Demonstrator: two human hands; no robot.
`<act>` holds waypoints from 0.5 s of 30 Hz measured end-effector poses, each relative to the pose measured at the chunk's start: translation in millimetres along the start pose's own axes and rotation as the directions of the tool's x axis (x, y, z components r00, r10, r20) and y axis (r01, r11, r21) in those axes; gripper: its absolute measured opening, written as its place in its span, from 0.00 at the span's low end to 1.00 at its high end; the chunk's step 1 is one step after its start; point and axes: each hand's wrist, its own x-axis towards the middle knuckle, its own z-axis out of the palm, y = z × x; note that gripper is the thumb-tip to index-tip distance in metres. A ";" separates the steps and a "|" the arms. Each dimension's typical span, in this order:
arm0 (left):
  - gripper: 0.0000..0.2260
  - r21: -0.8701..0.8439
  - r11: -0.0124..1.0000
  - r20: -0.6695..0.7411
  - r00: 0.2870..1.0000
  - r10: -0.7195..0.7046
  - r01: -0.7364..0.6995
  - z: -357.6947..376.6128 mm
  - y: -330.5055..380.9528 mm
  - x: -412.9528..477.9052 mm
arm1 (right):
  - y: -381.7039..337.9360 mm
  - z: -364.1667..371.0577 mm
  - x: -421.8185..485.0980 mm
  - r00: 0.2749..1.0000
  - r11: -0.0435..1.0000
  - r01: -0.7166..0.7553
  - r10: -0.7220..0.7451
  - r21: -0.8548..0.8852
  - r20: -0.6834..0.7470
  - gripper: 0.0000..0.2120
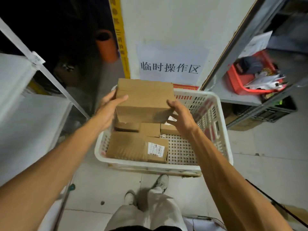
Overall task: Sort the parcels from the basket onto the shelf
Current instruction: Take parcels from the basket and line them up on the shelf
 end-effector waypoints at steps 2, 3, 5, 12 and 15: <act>0.17 0.076 0.997 0.027 0.999 0.029 -0.031 -21.6 10.8 -16.2 | -8.0 21.6 -13.8 0.996 0.998 0.056 -0.055 -0.017 0.073 0.17; 0.16 0.088 0.996 0.039 0.999 0.031 -0.034 -32.3 15.4 -23.1 | -13.1 32.8 -20.3 0.991 0.996 0.089 -0.086 -0.018 0.104 0.20; 0.19 0.072 0.995 0.062 0.996 0.060 -0.064 -50.5 27.7 -35.4 | -24.9 54.7 -32.9 0.978 0.988 0.152 -0.148 -0.020 0.149 0.23; 0.26 0.195 0.904 0.020 0.923 0.383 -0.380 -90.9 93.6 -80.1 | -68.6 114.8 -60.9 0.952 0.951 0.302 -0.297 -0.064 0.077 0.14; 0.20 0.180 0.859 -0.040 0.869 0.493 -0.479 -101.9 117.7 -97.3 | -94.0 142.2 -64.5 0.935 0.926 0.352 -0.354 -0.136 0.004 0.15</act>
